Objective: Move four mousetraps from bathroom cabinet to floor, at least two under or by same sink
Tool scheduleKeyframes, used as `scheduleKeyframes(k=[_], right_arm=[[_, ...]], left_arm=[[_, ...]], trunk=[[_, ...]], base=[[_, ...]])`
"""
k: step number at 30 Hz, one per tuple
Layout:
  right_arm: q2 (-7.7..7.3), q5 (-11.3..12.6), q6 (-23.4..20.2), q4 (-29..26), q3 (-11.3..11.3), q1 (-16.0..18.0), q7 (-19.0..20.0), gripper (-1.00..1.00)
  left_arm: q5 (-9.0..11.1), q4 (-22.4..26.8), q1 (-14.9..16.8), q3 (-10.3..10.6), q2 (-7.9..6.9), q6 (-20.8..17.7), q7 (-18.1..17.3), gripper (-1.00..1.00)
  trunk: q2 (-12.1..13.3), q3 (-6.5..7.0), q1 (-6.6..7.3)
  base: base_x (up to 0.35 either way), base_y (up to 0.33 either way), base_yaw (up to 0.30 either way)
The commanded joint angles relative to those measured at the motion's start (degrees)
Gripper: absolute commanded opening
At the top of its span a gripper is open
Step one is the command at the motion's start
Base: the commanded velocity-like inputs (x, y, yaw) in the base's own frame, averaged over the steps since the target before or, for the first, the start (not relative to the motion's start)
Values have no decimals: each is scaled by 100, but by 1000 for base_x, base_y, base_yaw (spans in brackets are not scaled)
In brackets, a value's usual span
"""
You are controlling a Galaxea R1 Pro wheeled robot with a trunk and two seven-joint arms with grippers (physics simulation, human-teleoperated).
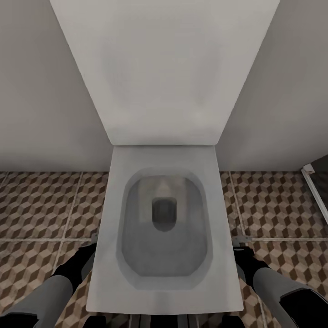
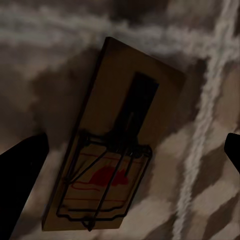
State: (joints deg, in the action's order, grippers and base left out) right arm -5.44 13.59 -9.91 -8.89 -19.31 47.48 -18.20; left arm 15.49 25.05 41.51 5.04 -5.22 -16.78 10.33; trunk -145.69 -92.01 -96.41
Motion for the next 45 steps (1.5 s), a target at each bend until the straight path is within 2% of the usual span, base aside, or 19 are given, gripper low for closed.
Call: scheduleKeyframes(k=[1,40,41,45], right_arm=[[-3,64,-37,-16,-46,-2,-17,100],[-1,65,-37,-16,-51,-2,-17,100],[-1,65,-37,-16,-52,-2,-17,100],[-1,65,-37,-16,-50,-2,-17,100]], left_arm=[[95,9,-2,58,-5,-27,48,-100],[100,9,-2,58,-5,-34,56,-100],[99,7,-2,58,-5,-34,56,100],[96,-5,-2,58,-5,-36,51,100]], trunk=[[-1,-4,0],[-1,-4,0],[-1,-4,0],[-1,-4,0]], base=[[0,0,0],[0,0,0],[0,0,0],[0,0,0]])
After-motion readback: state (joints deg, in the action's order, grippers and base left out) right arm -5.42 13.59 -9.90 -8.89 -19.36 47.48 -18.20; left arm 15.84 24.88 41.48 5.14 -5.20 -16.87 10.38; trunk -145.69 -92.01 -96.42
